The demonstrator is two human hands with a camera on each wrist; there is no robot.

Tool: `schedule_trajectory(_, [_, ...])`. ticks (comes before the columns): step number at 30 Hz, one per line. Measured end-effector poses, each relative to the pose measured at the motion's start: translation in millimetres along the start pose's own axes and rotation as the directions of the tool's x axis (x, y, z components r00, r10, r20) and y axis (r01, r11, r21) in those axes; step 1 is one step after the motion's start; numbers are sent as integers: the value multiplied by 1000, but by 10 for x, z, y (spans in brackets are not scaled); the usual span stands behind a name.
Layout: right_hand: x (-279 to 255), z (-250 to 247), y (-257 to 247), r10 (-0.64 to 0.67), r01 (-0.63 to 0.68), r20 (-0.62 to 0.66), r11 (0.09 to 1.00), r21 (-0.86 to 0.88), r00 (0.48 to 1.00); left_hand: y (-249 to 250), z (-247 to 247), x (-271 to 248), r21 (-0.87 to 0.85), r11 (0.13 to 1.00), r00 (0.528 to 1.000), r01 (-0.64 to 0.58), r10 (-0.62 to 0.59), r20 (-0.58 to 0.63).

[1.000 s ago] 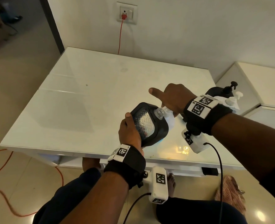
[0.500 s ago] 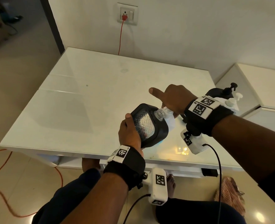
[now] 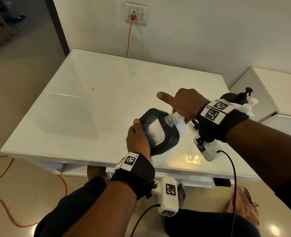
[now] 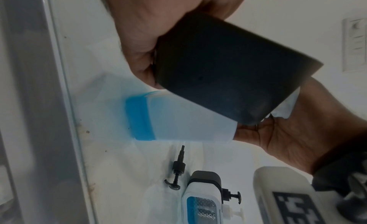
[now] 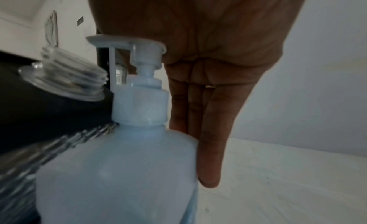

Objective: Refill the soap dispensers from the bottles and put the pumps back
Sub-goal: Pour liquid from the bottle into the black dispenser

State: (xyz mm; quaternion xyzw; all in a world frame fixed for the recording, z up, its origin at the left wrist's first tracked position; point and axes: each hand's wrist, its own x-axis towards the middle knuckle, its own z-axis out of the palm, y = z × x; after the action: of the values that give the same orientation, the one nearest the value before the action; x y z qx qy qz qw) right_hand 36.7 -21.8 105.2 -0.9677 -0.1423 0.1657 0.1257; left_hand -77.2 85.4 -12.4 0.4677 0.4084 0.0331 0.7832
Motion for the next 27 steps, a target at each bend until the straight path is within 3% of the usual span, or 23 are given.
schedule_trajectory(9, [36,60,3,22,-30,-74,995,-100,997,-8,1,21,-10,1000,1000,-3,3,0])
schedule_trajectory(11, [60,70,12,-20,13,-50,990,-141,999,-8,2,28,-4,1000,1000,-8,8,2])
schedule_trajectory(15, [77,-1,45,8,-7,29,1000,-16,1000,0,5,17,-9,1000,1000,-24,24,11])
schedule_trajectory(17, [64,-10,48,-6,8,55,999,-35,998,10,8,11,-2,1000,1000,-19,19,18])
schedule_trajectory(23, [14,44,-31,8,-14,-79,996,-83,997,13,-19,23,9,1000,1000,-11,12,-12])
schedule_trajectory(27, [64,77,5,-32,26,-53,995,-100,998,32,-16,24,16,1000,1000,11,-11,-1])
